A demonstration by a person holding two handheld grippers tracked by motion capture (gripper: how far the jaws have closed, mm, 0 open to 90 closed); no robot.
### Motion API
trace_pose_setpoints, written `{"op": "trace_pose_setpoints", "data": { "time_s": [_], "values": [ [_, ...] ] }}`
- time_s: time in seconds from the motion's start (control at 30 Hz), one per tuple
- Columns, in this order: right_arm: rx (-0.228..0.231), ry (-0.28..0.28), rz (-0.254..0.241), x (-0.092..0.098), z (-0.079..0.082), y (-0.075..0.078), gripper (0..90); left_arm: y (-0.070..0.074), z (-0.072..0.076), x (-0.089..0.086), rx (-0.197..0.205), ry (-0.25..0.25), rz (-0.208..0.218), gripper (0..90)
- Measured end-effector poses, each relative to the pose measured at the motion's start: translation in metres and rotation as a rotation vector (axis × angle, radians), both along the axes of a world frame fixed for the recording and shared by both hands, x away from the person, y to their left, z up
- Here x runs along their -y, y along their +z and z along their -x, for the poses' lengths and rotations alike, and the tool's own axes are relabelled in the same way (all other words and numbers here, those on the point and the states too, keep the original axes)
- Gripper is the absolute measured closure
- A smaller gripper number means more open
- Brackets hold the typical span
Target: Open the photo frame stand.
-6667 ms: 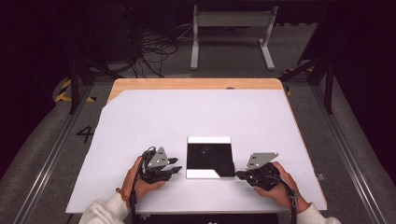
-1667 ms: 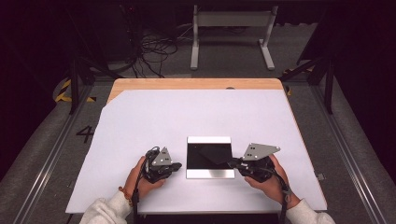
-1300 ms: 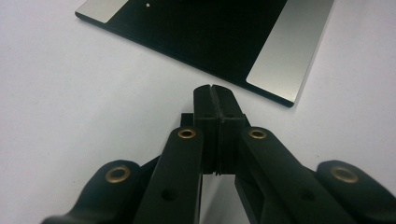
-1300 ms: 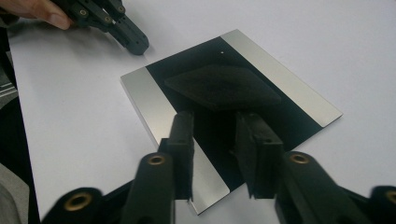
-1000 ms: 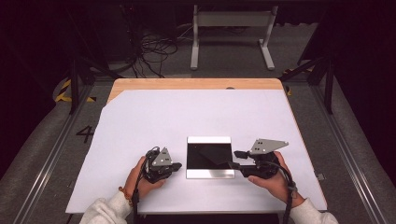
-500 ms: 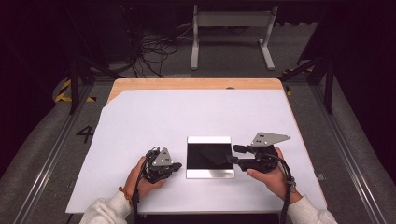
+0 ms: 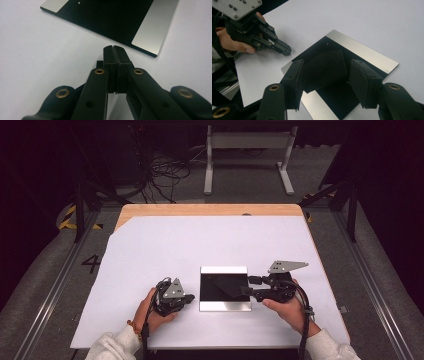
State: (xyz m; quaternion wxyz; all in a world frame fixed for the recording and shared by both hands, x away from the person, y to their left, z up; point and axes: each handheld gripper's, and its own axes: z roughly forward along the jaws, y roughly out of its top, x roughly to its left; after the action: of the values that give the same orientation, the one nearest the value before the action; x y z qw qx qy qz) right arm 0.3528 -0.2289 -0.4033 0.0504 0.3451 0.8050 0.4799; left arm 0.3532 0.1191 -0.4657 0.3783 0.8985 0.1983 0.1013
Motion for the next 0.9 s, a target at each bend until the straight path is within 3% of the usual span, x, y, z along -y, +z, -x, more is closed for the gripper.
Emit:
{"op": "trace_pose_setpoints", "data": {
  "time_s": [0.13, 0.27, 0.57, 0.9],
  "values": [
    [-0.061, 0.000, -0.053, 0.000, -0.005, -0.005, 43.6, 0.000, 0.000, 0.001, 0.003, 0.001, 0.002, 88.3],
    [-0.092, 0.006, -0.049, -0.004, -0.008, -0.009, 41.1, 0.000, 0.000, 0.004, 0.008, -0.003, -0.001, 87.7],
    [-0.207, 0.013, -0.064, -0.005, -0.015, -0.024, 37.7, 0.000, -0.002, 0.011, 0.006, -0.014, 0.001, 87.6],
    [-0.340, 0.022, -0.142, -0.003, -0.024, -0.039, 47.9, 0.000, -0.003, 0.012, -0.001, -0.016, 0.007, 87.3]
  ]
}}
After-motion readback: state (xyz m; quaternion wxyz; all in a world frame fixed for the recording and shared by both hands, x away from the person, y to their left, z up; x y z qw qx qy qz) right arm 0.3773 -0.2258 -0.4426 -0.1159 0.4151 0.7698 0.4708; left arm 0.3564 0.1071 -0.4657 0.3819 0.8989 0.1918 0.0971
